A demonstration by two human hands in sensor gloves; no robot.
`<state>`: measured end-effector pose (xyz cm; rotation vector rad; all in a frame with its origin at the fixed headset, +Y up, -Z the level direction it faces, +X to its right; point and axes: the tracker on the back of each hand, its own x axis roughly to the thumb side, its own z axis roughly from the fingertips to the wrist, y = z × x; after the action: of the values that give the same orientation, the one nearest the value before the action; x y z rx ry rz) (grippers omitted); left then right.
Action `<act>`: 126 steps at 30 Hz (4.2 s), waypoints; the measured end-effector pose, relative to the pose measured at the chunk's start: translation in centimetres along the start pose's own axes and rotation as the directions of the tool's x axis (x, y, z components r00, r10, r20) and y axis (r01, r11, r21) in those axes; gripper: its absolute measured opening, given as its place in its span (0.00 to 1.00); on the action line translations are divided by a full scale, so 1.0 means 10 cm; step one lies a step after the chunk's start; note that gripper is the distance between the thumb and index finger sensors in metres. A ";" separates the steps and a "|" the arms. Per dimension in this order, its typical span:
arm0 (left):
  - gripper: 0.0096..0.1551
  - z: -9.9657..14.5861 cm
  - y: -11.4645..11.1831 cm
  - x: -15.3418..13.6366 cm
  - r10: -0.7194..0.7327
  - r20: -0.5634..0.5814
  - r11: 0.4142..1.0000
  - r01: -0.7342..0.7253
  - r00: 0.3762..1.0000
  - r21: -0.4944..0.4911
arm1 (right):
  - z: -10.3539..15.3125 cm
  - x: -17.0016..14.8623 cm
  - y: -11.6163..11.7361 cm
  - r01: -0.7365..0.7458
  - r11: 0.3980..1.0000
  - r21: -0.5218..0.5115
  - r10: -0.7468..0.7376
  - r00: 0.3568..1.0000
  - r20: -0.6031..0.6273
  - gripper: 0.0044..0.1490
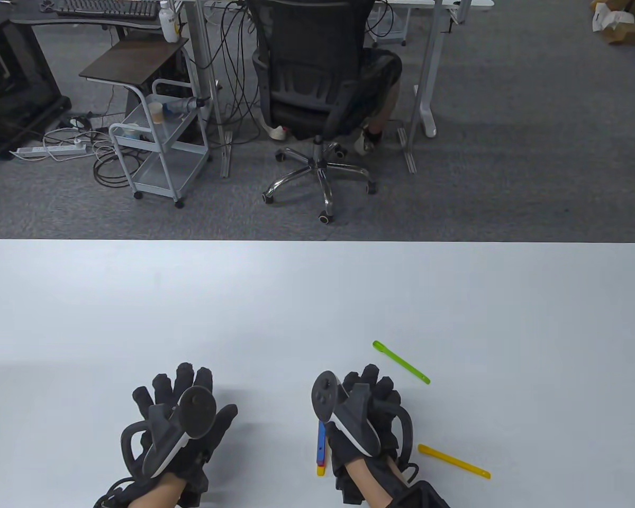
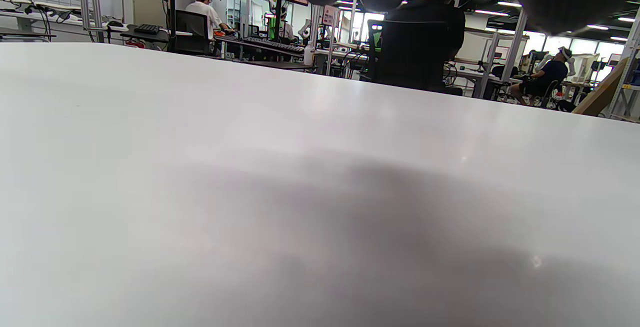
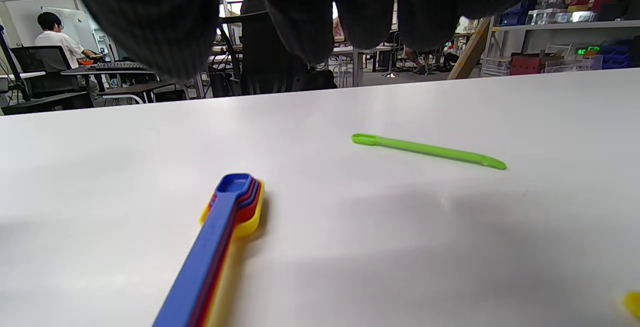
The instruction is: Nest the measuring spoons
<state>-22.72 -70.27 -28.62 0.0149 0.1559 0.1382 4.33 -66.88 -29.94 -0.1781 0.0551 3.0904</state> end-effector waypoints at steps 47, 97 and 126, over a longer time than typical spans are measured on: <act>0.52 0.01 0.01 -0.02 0.010 0.000 1.000 -0.010 1.000 0.014 | -1.12 -1.22 0.61 -0.146 0.988 0.050 0.146 0.989 0.004 0.38; 0.53 0.01 0.02 0.00 -0.003 -0.005 1.000 0.003 1.000 0.011 | -1.19 -1.08 0.45 -0.249 0.968 0.038 0.250 0.968 -0.001 0.27; 0.53 0.01 0.02 0.00 -0.016 -0.017 1.000 0.016 1.000 0.006 | -0.34 -0.56 -0.13 -0.168 0.982 0.083 0.169 0.986 -0.009 0.28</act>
<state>-22.73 -70.07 -28.54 0.0189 0.1737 0.1221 10.31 -65.95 -32.74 -0.2058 0.2073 3.2475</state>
